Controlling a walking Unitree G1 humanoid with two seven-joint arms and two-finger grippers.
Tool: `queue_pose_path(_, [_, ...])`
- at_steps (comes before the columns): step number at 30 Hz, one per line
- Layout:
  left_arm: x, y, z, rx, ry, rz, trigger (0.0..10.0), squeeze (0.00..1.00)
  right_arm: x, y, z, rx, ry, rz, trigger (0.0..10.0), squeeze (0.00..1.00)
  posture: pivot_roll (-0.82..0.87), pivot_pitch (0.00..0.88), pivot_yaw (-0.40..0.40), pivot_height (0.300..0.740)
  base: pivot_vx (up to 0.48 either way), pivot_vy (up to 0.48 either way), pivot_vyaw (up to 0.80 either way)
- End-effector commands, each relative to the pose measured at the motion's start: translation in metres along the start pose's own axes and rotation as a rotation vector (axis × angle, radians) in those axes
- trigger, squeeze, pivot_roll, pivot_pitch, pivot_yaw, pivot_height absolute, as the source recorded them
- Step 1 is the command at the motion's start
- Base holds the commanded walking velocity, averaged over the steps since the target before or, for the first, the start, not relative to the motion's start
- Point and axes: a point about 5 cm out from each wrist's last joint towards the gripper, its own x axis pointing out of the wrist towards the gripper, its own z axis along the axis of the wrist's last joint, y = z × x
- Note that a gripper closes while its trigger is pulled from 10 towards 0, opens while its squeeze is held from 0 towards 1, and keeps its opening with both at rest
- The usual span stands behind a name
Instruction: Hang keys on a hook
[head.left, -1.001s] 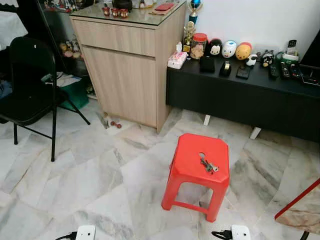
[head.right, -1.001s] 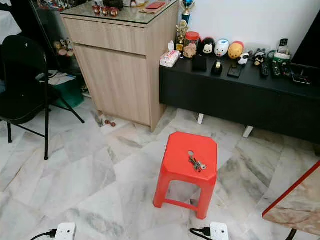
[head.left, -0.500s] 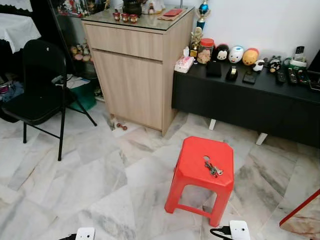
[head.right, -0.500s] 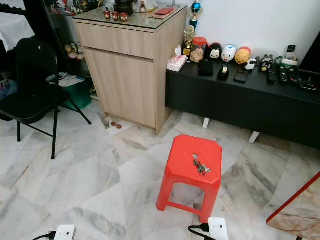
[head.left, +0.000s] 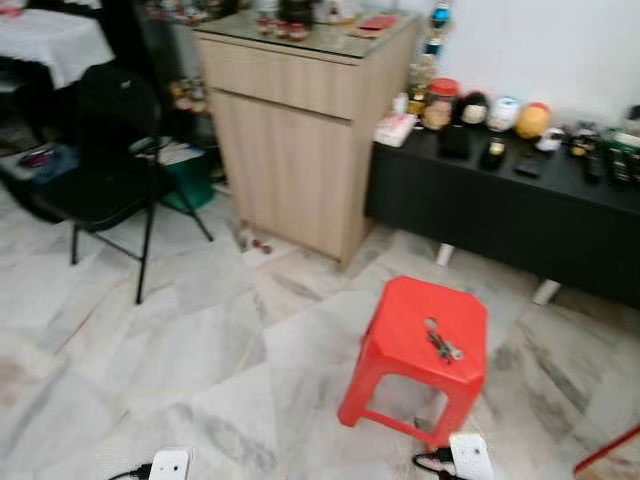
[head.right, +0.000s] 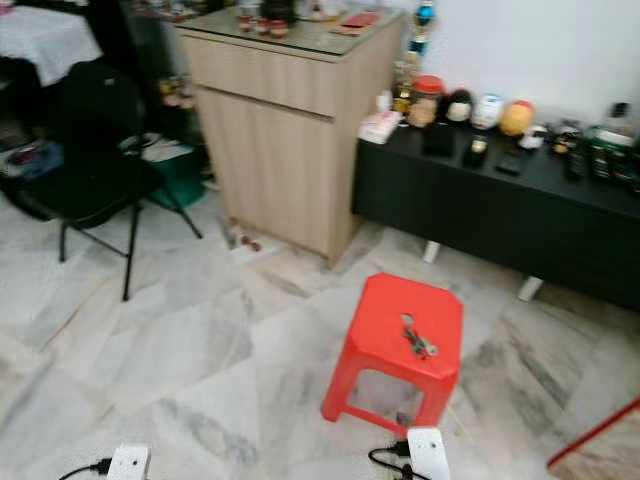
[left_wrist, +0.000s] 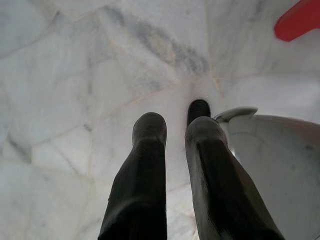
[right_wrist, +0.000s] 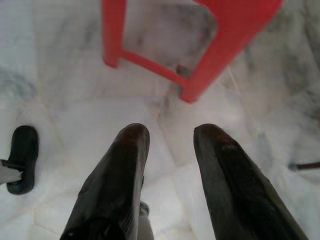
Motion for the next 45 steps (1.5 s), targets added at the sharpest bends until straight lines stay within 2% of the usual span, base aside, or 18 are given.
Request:
queue_pose_path(1, [0.0007, -0.0011, 0.0010, 0.006, 0.004, -0.001, 10.0, 0.00, -0.0013, -0.0029, -0.0060, 0.008, 0.016, -0.012, 10.0, 0.00, 0.19, 0.012, -0.036, 0.740, 0.000, 0.000, 0.00])
queue_pose_path(11, [0.0014, -0.0033, 0.0030, 0.004, -0.003, -0.005, 10.0, 0.00, -0.0008, -0.0003, -0.0034, 0.016, 0.007, -0.002, 10.0, 0.00, 0.19, 0.016, -0.035, 0.740, 0.000, 0.000, 0.00])
queue_pose_path(17, [0.0017, -0.0033, 0.0042, 0.004, -0.007, -0.005, 10.0, 0.00, -0.0004, 0.0031, 0.0004, -0.030, -0.017, 0.023, 10.0, 0.00, 0.19, 0.017, -0.035, 0.740, 0.000, 0.000, 0.27])
queue_pose_path(21, [0.0018, -0.0032, 0.0046, 0.004, -0.009, -0.005, 10.0, 0.00, -0.0008, 0.0019, -0.0011, 0.014, -0.017, 0.014, 10.0, 0.00, 0.19, 0.023, -0.036, 0.740, 0.000, 0.000, 0.53])
queue_pose_path(29, [0.0016, -0.0028, 0.0041, 0.007, -0.006, -0.006, 10.0, 0.00, -0.0011, 0.0019, -0.0031, 0.036, -0.007, 0.022, 10.0, 0.00, 0.18, 0.014, -0.034, 0.740, 0.000, 0.000, 0.00])
queue_pose_path(37, [0.0015, -0.0039, 0.0035, 0.010, -0.008, -0.008, 10.0, 0.00, -0.0008, 0.0026, -0.0009, 0.046, -0.019, 0.028, 10.0, 0.00, 0.18, 0.000, -0.032, 0.740, 0.240, 0.000, 0.00])
queue_pose_path(39, [0.0014, -0.0045, 0.0031, 0.011, -0.007, -0.009, 10.0, 0.00, -0.0007, 0.0032, -0.0001, 0.011, -0.023, 0.036, 10.0, 0.00, 0.18, 0.000, -0.031, 0.740, 0.285, 0.000, 0.00])
queue_pose_path(45, [0.0013, -0.0051, 0.0024, 0.015, -0.005, -0.011, 10.0, 0.00, -0.0006, 0.0054, 0.0021, -0.001, -0.039, 0.045, 10.0, 0.00, 0.18, 0.000, -0.029, 0.740, 0.290, 0.000, 0.33])
